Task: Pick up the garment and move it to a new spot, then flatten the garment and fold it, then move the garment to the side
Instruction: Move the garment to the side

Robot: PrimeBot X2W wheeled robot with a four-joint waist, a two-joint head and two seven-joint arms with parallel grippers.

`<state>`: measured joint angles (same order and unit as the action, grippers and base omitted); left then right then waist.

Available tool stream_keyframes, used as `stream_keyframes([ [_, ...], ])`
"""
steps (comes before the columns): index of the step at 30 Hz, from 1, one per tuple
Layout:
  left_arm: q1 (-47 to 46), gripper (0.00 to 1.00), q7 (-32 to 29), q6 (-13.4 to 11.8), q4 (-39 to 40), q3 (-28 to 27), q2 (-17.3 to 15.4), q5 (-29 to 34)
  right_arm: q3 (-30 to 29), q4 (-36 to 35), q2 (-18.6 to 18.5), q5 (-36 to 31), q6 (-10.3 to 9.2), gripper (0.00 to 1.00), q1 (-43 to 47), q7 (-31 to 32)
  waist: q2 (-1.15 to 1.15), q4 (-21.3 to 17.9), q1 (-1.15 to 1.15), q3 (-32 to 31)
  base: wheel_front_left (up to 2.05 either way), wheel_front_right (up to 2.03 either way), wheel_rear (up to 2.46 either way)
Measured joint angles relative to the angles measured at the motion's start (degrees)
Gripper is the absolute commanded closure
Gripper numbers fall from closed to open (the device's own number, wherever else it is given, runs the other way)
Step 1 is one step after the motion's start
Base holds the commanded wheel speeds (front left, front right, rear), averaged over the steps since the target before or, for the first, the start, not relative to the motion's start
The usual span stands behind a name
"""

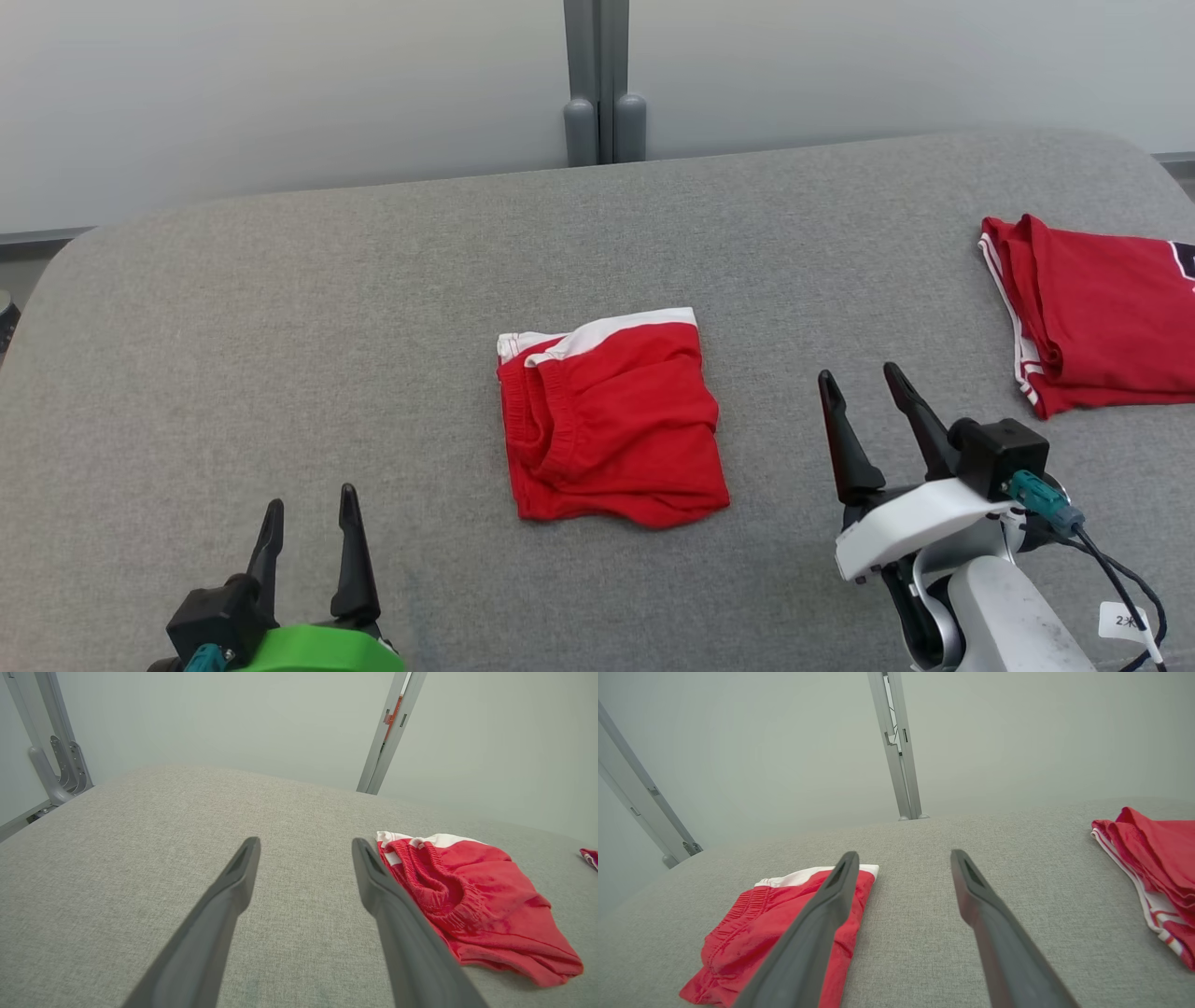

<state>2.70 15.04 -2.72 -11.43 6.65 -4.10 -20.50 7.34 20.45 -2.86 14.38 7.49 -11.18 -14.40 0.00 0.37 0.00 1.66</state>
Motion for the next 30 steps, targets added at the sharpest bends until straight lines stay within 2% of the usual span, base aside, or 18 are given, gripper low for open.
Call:
stream_keyframes([
  [18,-0.4,0.0,0.0,1.6,-0.8,-1.3,0.9,0.9,0.1,-0.2,0.0,0.6,0.0,0.0,0.0,1.8,0.0,1.3,0.0,1.1,0.0,0.0,0.0],
  [24,-1.3,0.0,0.0,1.7,0.3,-1.3,1.1,0.9,-0.4,-0.7,0.0,0.3,0.0,0.0,-3.0,4.9,0.0,2.5,0.0,2.3,0.0,0.0,0.0],
  [30,-1.7,0.0,0.0,1.6,1.6,-0.7,1.2,0.8,-0.8,0.9,0.1,0.1,0.0,0.0,-6.7,11.2,0.0,4.9,0.0,4.0,0.0,0.0,0.0],
])
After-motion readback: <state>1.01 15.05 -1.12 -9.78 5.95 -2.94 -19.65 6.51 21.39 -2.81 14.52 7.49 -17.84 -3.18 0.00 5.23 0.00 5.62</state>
